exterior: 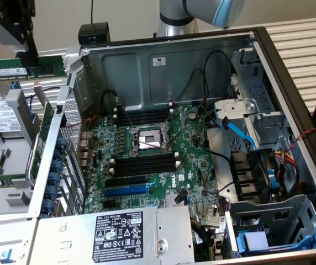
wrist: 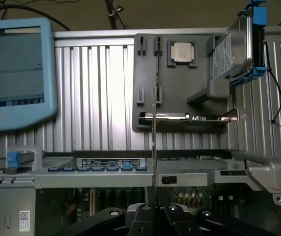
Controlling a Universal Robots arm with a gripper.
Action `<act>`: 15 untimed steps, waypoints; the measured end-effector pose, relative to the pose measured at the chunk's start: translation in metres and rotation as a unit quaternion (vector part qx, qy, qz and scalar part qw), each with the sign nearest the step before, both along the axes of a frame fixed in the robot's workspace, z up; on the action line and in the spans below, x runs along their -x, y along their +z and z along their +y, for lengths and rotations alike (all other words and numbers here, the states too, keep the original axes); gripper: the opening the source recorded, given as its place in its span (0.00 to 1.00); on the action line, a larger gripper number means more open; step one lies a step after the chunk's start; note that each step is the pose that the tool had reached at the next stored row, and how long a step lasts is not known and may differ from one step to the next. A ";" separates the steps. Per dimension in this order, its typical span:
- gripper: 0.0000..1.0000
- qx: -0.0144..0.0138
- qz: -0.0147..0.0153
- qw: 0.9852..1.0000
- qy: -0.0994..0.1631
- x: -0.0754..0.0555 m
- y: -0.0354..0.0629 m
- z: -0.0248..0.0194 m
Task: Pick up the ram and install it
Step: 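Insert the ram into the slot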
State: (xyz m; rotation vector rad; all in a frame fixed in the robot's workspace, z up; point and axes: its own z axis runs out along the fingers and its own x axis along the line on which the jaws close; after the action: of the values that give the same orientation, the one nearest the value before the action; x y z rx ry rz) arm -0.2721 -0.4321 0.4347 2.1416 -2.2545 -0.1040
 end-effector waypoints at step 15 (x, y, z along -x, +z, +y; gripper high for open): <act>0.12 0.000 0.002 1.000 0.002 -0.068 0.0002 0.0000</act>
State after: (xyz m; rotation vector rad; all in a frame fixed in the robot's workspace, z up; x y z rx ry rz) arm -0.2045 -0.4321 0.4349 2.1436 -2.2479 -0.1084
